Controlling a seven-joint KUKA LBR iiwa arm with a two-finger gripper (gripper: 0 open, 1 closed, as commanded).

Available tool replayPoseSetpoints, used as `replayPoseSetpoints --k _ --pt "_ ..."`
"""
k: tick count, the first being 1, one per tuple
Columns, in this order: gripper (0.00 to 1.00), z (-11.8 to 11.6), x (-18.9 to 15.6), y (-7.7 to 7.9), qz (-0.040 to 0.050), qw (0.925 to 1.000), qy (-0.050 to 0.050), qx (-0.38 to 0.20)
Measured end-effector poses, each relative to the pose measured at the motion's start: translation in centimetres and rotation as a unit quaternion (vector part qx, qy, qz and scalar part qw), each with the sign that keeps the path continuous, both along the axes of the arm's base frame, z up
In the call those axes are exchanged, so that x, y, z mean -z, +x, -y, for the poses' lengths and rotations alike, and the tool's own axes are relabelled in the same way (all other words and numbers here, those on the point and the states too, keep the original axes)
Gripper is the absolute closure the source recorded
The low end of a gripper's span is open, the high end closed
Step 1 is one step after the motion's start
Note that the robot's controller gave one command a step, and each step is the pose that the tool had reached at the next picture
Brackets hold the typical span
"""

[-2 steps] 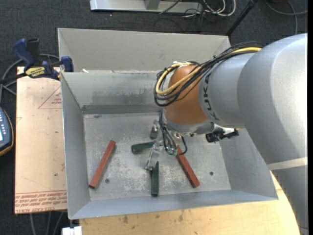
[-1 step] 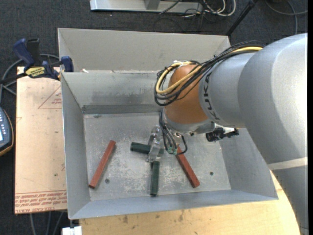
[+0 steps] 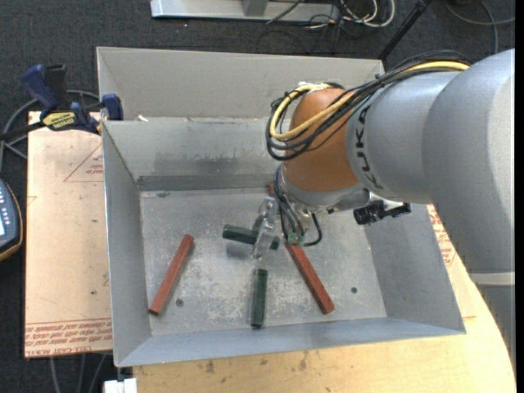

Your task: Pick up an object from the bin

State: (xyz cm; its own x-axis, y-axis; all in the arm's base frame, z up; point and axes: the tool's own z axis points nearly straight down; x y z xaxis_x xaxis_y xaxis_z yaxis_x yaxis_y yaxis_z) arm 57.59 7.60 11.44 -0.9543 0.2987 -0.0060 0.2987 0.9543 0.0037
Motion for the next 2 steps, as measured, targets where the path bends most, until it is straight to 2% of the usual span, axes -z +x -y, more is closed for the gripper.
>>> replayPoseSetpoints --k 1,2 --pt "1.00 -0.05 -3.14 0.13 -0.0005 1.0000 0.000 -0.001" --pt "1.00 -0.07 -4.08 0.23 -0.0015 1.0000 0.000 -0.002"
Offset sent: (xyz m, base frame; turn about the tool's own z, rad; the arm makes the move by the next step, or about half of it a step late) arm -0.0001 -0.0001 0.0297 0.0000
